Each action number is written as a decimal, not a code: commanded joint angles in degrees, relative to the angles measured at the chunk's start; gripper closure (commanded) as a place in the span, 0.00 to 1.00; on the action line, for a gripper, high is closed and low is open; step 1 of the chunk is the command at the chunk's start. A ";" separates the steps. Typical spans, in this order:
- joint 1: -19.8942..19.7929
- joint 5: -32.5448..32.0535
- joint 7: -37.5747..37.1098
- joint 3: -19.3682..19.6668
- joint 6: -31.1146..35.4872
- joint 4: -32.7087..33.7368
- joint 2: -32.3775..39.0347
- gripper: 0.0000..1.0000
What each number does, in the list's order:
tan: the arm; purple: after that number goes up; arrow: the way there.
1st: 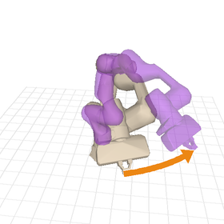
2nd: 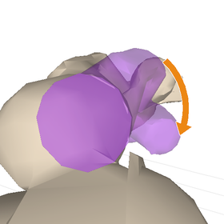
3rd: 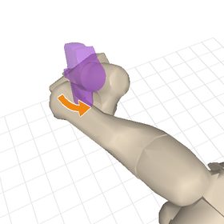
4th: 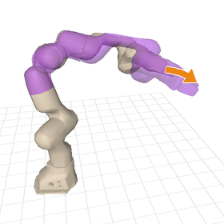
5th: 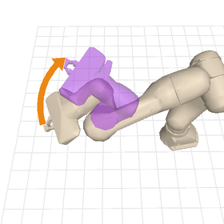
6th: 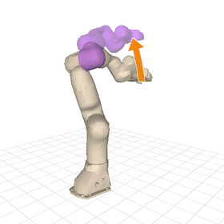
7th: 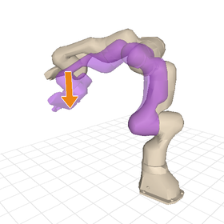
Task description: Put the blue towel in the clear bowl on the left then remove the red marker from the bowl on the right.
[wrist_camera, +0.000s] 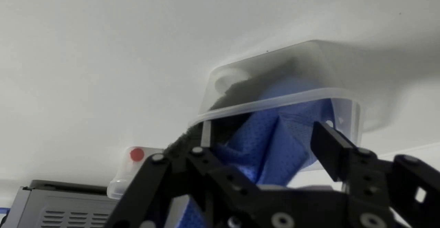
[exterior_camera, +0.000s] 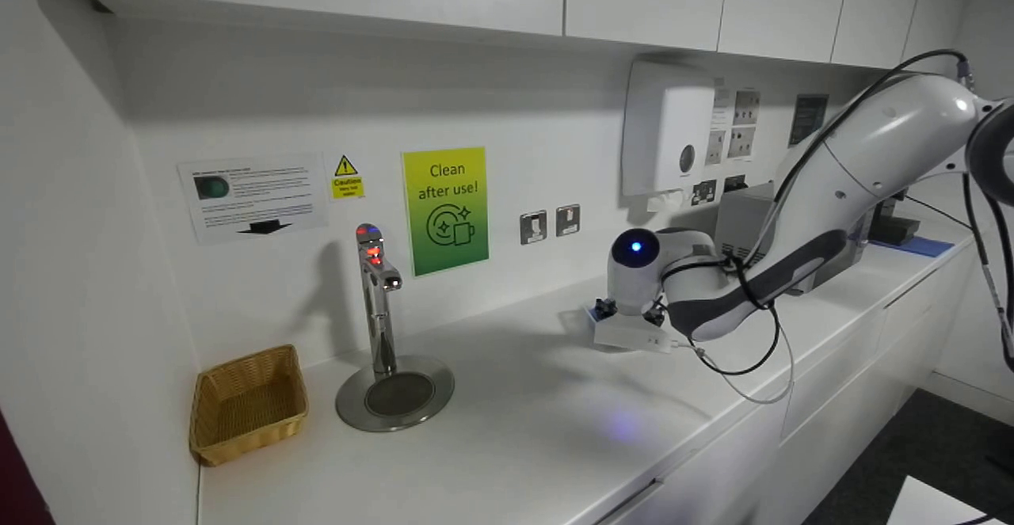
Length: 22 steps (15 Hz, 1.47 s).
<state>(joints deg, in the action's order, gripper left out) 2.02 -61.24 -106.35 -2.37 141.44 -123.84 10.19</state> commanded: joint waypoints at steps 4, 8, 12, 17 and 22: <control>1.64 5.84 7.99 -0.36 -5.39 -2.70 -8.12 0.00; 2.22 6.47 9.47 -0.90 -6.83 -3.24 -10.44 0.00; 2.84 19.69 23.69 -2.85 -2.66 -7.52 -13.98 0.00; 6.20 42.72 45.47 -5.93 -6.63 -11.80 -19.88 0.00; 8.62 59.27 66.88 -6.67 -15.75 -12.23 -24.95 0.00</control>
<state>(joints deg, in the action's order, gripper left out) 9.70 -9.32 -50.75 -9.52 130.88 -134.36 -9.65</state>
